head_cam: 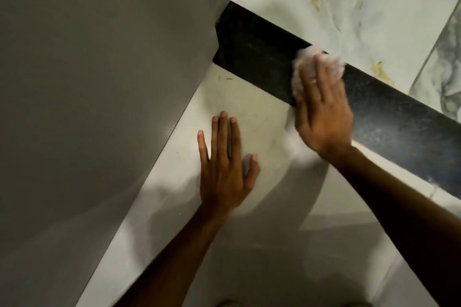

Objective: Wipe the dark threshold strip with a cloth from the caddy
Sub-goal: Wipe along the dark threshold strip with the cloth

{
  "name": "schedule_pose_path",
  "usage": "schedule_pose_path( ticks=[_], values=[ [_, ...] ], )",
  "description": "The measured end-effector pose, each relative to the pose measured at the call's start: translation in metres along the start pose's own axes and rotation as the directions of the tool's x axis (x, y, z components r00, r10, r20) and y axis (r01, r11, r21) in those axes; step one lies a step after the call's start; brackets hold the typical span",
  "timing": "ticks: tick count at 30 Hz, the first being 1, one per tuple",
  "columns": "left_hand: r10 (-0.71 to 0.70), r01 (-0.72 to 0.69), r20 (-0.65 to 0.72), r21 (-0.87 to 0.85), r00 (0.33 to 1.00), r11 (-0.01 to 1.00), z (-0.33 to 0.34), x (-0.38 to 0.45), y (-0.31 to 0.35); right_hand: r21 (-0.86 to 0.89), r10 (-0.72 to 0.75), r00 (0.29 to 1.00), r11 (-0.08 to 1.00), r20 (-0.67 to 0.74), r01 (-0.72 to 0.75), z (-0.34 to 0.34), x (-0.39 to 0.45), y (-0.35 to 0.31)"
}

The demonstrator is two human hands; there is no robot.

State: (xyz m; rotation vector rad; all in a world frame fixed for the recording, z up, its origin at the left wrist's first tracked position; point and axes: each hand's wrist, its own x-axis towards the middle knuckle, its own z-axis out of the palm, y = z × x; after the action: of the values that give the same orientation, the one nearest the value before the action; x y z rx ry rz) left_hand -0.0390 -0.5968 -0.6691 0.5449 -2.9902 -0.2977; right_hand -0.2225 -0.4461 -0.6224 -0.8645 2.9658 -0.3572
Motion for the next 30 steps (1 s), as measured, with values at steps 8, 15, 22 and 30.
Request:
schedule_pose_path(
  ticks=[8,15,22,30],
  values=[
    [-0.054,0.055,-0.071,0.008,0.996,0.998,0.003,-0.003,0.000,0.074,-0.242,0.965,0.969,0.105,0.235,0.020,0.054,-0.067],
    [-0.046,0.046,-0.036,0.011,0.998,0.999,-0.008,-0.001,0.005,-0.044,0.083,0.997,0.996,-0.001,-0.083,-0.017,-0.065,0.052],
    [0.231,-0.228,0.050,-0.056,0.972,0.972,0.003,-0.010,0.039,-0.022,0.312,0.950,0.950,-0.024,-0.313,-0.010,-0.004,0.045],
    [0.478,-0.475,0.257,-0.079,0.840,0.876,-0.003,-0.036,0.106,0.029,0.438,0.894,0.899,-0.097,-0.437,-0.031,-0.201,0.103]
  ],
)
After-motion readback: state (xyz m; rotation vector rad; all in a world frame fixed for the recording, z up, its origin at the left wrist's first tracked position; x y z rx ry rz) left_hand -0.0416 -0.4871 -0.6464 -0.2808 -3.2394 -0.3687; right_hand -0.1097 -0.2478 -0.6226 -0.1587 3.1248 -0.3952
